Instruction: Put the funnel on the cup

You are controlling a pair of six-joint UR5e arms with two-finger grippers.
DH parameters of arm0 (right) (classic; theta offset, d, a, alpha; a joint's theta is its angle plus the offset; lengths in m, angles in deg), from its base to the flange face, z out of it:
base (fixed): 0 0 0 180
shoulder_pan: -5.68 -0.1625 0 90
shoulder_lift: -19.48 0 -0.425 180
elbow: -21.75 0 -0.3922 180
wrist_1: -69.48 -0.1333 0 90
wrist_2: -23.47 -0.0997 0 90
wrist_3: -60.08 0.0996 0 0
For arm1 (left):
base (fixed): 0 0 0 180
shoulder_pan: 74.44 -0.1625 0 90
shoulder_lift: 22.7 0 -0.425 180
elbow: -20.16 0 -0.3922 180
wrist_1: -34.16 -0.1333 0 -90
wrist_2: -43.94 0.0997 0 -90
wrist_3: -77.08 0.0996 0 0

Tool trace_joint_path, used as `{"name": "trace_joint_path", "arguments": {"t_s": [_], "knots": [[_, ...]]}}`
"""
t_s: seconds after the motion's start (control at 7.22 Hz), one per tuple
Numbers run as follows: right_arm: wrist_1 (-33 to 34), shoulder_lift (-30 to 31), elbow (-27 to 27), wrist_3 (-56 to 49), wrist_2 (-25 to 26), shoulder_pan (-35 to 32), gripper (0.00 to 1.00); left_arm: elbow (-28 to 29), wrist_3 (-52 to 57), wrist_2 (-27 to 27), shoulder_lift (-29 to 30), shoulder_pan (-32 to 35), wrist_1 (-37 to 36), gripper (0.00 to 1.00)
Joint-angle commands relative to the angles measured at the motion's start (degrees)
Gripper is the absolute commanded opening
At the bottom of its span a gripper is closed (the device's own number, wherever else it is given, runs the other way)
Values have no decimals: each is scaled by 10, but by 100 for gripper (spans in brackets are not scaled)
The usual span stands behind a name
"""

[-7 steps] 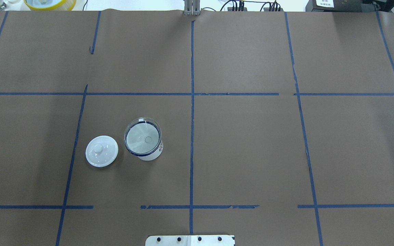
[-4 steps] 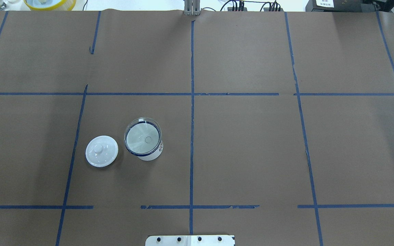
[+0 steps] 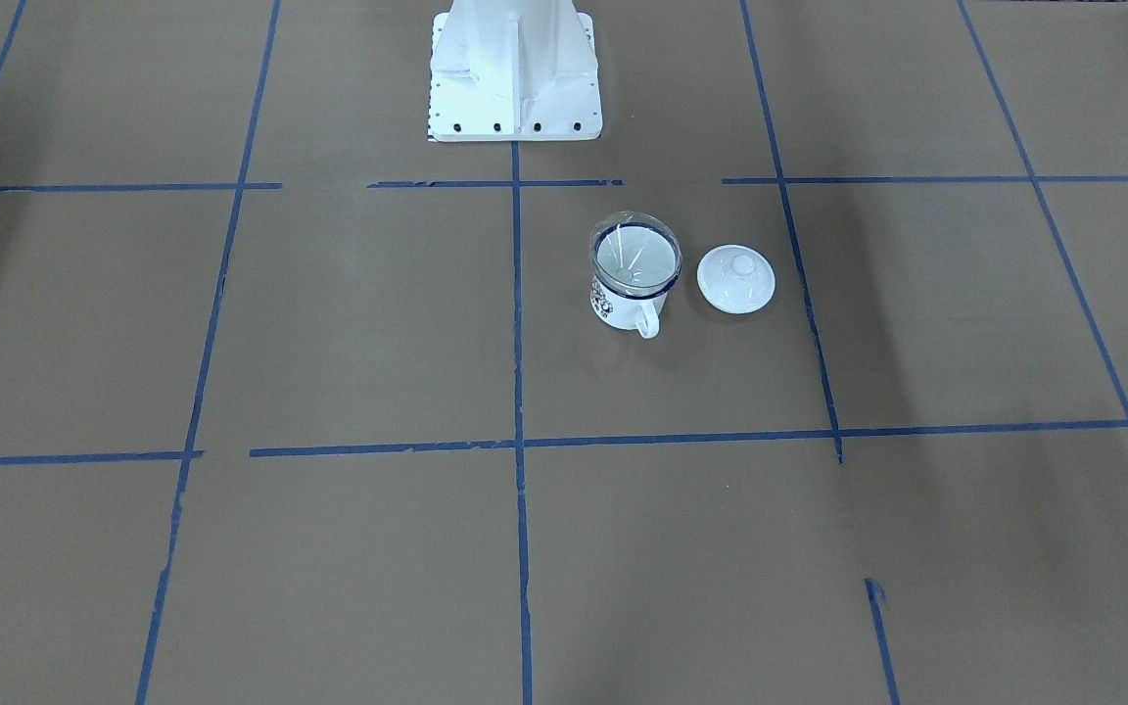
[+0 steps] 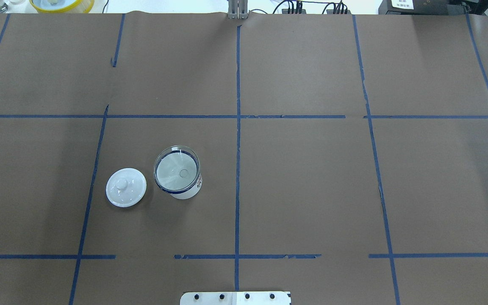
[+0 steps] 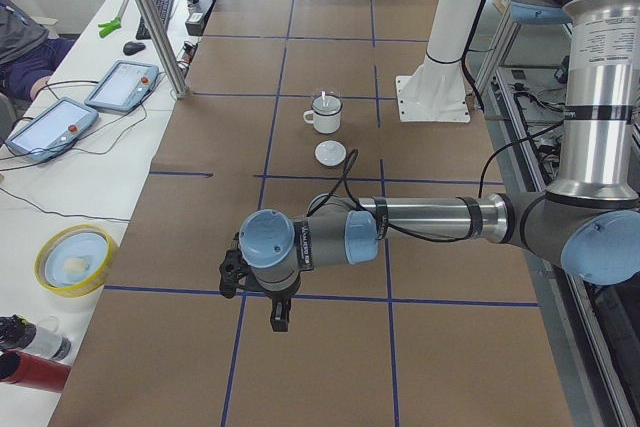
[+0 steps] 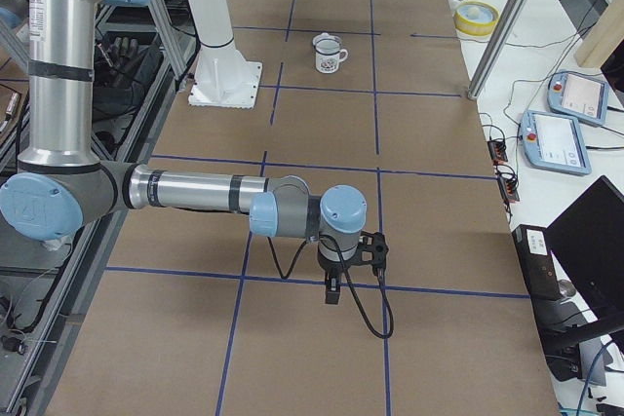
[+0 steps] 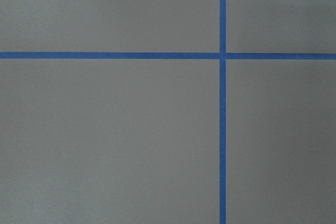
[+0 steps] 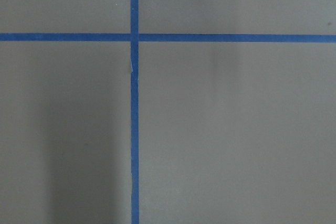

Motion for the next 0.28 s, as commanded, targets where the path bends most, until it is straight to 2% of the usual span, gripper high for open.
{"name": "trace_joint_path", "arguments": {"t_s": [0.0,0.14], "knots": [[0,0,-1,0,0,0,100,-1,-1,0,0,0,0,100],[0,0,0,0,0,0,100,-1,-1,0,0,0,0,100]]}}
